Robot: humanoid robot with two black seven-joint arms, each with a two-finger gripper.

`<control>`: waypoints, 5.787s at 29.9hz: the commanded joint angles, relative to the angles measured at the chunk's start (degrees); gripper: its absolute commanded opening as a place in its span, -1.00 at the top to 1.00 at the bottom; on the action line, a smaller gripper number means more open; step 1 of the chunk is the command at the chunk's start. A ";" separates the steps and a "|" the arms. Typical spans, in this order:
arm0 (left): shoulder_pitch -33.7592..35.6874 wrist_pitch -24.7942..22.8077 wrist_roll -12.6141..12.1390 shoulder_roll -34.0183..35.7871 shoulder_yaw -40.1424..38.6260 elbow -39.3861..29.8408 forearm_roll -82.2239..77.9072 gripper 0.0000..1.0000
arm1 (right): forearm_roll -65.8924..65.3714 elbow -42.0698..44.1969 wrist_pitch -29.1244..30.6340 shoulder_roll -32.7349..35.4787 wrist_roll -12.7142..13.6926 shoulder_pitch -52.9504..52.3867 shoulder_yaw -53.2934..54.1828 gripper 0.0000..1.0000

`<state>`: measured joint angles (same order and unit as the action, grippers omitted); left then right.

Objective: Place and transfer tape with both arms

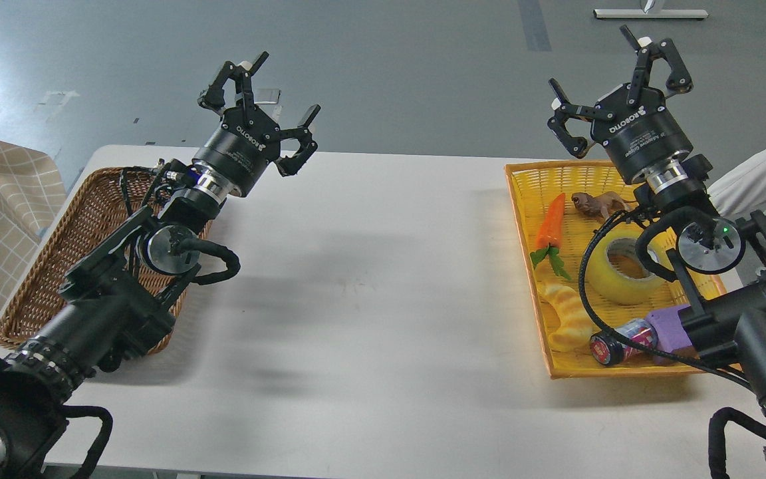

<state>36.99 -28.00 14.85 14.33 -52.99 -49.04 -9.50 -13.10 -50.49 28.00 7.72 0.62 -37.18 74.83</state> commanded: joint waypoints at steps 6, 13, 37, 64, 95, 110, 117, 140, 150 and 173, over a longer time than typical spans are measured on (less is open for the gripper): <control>0.01 0.00 0.27 -0.18 0.00 0.00 0.00 -0.95 | 0.00 -0.05 0.00 0.02 -0.09 0.08 -0.04 -1.00; 0.01 0.00 0.53 -0.18 0.00 0.00 0.00 -0.96 | 0.00 -0.13 0.00 0.02 -0.09 0.00 -0.04 -1.00; 0.01 0.00 0.53 -0.44 -0.09 -0.09 0.00 -0.96 | 0.00 0.04 0.00 0.02 -0.09 0.09 -0.13 -1.00; 0.36 0.00 0.53 -0.35 -0.09 -0.26 0.00 -0.96 | -1.67 -0.31 0.00 1.33 -0.18 -1.50 -4.34 -1.00; 0.45 0.00 0.62 -0.44 -0.18 -0.26 0.00 -0.96 | -16.87 -5.84 0.00 24.00 0.00 -13.80 -30.45 -1.00; 1.15 0.00 0.62 -0.18 -0.18 -0.26 -0.08 -0.96 | -27.22 -12.43 0.00 30.42 0.00 -13.80 -34.40 -1.00; 1.24 0.00 0.62 -0.18 -0.09 -0.26 0.00 -0.96 | -46.91 -13.23 0.00 32.62 0.18 -13.63 -34.75 -1.00; 1.24 0.00 0.53 -0.09 -0.09 -0.53 0.00 -0.96 | -78.30 -12.44 0.00 33.50 5.36 -11.87 -40.91 -0.98; 1.24 0.00 0.53 0.09 -0.09 -0.79 -0.08 -0.96 | -86.56 -12.35 0.00 33.77 5.36 -8.35 -41.08 -0.97; 1.33 0.00 0.53 0.09 -0.18 -0.79 -0.08 -0.96 | -90.88 -9.28 0.00 31.13 5.36 -5.89 -44.25 -0.95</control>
<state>38.34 -28.00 15.38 14.37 -53.17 -49.84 -9.58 -103.97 -60.92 28.00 39.52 5.98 -43.26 30.65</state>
